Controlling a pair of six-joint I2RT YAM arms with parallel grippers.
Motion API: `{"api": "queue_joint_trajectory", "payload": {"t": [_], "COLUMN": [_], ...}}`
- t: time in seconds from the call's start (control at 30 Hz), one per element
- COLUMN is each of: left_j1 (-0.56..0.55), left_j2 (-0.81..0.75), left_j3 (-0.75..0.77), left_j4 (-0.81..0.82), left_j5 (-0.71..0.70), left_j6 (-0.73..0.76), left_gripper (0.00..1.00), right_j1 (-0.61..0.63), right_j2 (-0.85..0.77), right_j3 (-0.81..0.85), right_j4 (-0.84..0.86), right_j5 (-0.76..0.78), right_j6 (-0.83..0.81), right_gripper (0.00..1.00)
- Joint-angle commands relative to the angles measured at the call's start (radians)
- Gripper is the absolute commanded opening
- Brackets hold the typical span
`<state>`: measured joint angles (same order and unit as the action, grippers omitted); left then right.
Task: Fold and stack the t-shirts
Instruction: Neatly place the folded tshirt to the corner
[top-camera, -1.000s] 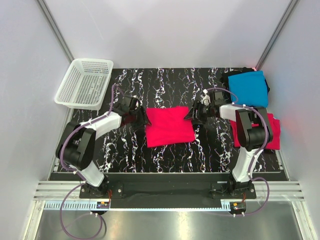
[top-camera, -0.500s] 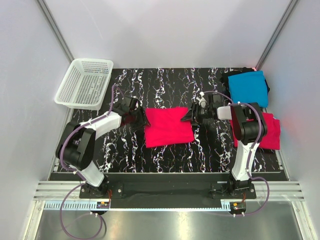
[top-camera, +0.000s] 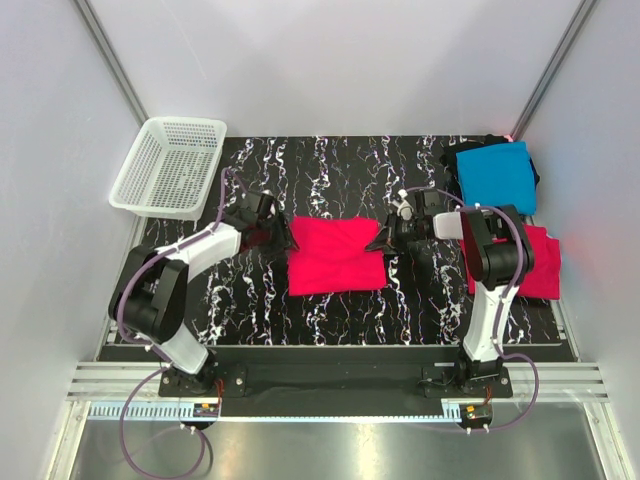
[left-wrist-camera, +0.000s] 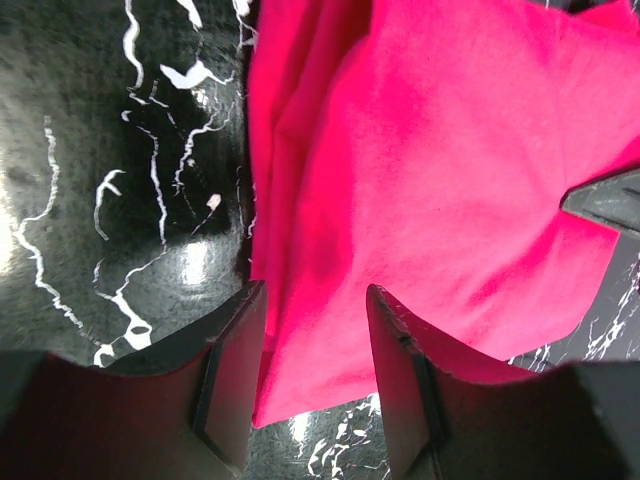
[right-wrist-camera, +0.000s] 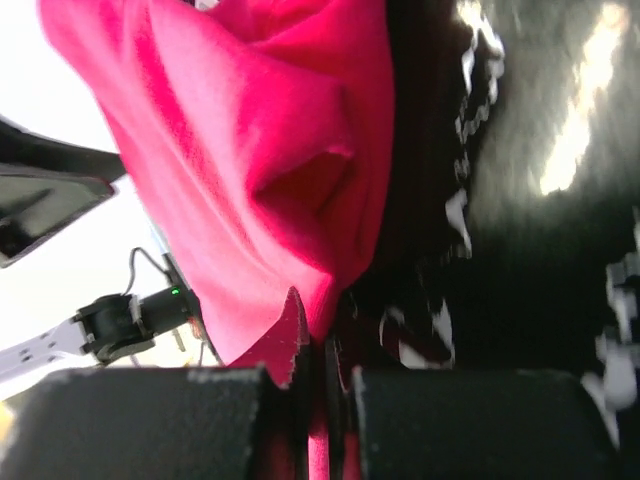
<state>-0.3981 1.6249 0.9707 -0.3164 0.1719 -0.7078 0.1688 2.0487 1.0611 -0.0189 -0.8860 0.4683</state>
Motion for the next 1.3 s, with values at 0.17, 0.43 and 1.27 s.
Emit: {"api": "queue_joint_trajectory", "payload": {"t": [0.17, 0.43, 1.27], "left_j1": [0.012, 0.012, 0.012], "left_j2": [-0.123, -0.106, -0.1], "left_j3": [0.022, 0.036, 0.045], "left_j4": [-0.061, -0.078, -0.079], "left_j5": [-0.193, -0.184, -0.155], "left_j6": [-0.042, -0.048, -0.013], "left_gripper": [0.49, 0.49, 0.48], "right_j1": [0.017, 0.015, -0.089], "right_j2": [-0.263, -0.357, -0.4], "right_j3": [0.091, 0.233, 0.467], "right_j4": [-0.343, -0.614, -0.94], "right_j5": [0.298, 0.525, 1.412], "right_j6": [-0.108, -0.154, -0.197], "right_gripper": [0.0, 0.0, 0.0]}}
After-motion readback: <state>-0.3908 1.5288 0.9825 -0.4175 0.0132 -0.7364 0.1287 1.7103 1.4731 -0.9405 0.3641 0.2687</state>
